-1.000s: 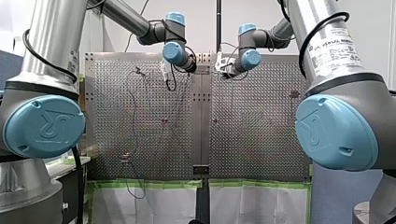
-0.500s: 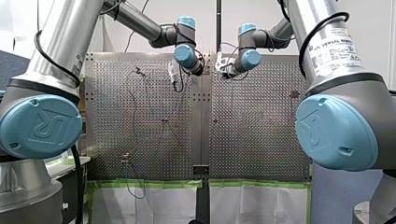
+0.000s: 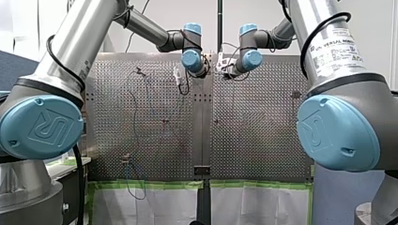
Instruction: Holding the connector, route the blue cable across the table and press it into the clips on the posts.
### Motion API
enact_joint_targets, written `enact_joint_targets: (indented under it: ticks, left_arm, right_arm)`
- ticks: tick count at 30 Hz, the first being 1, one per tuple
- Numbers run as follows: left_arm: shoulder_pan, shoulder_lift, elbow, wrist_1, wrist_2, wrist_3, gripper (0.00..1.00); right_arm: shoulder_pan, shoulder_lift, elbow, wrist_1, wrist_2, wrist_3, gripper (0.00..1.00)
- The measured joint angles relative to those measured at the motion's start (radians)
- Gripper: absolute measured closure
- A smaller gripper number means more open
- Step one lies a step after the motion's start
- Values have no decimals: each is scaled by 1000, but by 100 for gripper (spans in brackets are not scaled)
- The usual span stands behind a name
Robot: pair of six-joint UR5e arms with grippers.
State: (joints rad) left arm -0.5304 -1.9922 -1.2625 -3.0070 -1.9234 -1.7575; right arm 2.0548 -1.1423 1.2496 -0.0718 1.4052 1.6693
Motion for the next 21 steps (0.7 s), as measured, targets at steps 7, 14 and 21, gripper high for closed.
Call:
enact_joint_targets:
  ticks: [7, 14, 21]
  left_arm:
    - [1, -17, 12, 2, -7, 3, 29]
    - [-4, -17, 13, 3, -57, 16, 93]
    - [-11, -17, 12, -5, -95, 25, 100]
  right_arm:
    - [0, 0, 0, 0, 0, 0, 100]
    - [-1, 1, 0, 0, 0, 0, 100]
    - [-1, 1, 0, 1, 0, 0, 100]
